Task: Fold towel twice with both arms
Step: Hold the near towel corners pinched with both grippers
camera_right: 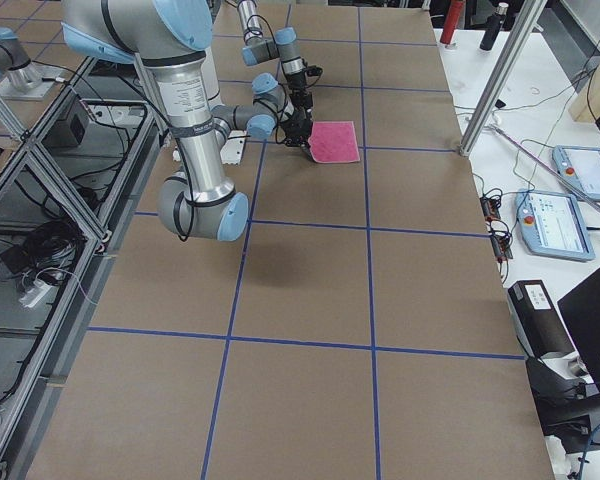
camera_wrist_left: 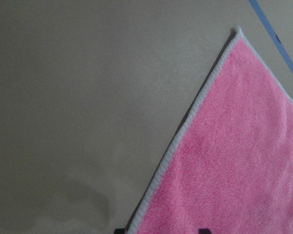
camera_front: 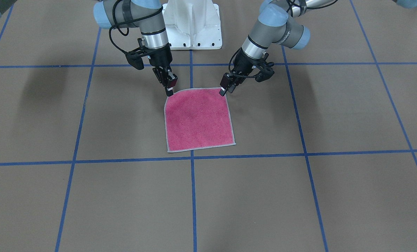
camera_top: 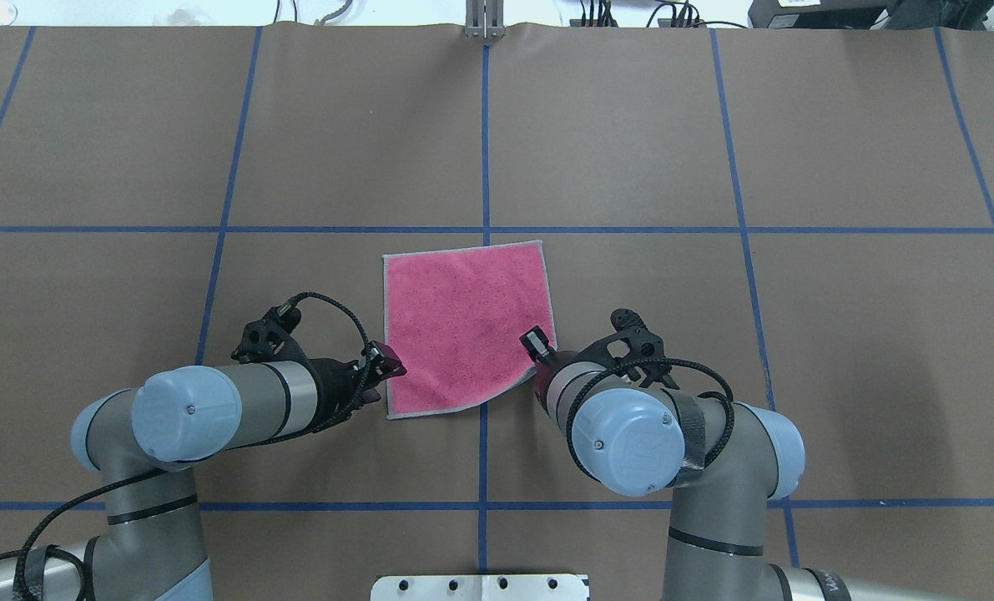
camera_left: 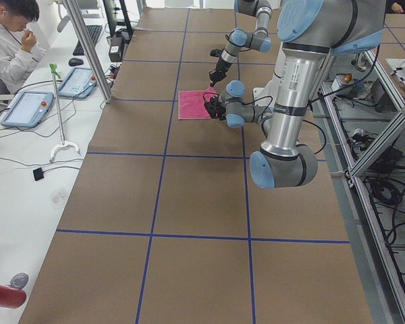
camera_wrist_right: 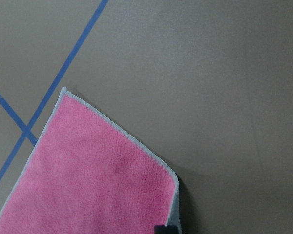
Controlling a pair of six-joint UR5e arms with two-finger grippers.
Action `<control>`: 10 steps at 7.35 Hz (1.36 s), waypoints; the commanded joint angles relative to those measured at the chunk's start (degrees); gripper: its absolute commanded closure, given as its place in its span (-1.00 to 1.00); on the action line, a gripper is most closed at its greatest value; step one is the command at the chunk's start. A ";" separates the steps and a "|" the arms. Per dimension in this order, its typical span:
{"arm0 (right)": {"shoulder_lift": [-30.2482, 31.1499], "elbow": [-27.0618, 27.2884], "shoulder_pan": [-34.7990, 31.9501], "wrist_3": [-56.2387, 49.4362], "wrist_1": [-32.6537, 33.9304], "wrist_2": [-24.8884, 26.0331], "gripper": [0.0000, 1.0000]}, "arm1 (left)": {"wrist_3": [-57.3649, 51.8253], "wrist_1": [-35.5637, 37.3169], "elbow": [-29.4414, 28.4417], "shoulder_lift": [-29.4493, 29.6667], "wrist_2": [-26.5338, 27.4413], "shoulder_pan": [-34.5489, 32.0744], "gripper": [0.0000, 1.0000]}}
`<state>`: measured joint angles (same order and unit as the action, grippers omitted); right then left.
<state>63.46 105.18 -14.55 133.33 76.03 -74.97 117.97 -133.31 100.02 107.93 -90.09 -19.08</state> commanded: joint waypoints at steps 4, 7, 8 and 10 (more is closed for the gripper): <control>0.00 0.02 -0.12 0.00 0.00 0.00 1.00 | -0.64 0.25 -0.17 0.17 0.00 0.80 -0.23; 0.00 0.02 -0.12 0.00 0.00 0.00 1.00 | -0.64 0.34 -0.17 0.43 0.00 1.68 -0.24; 0.00 0.02 -0.12 0.00 0.00 0.00 1.00 | -0.64 0.34 -0.17 0.35 0.09 1.76 -0.24; 0.00 0.02 -0.12 0.00 0.00 0.00 1.00 | -0.64 0.42 -0.26 0.78 0.35 1.85 -0.24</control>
<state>63.46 105.20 -14.68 133.33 76.03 -74.97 117.33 -132.96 99.82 108.44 -89.84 -17.29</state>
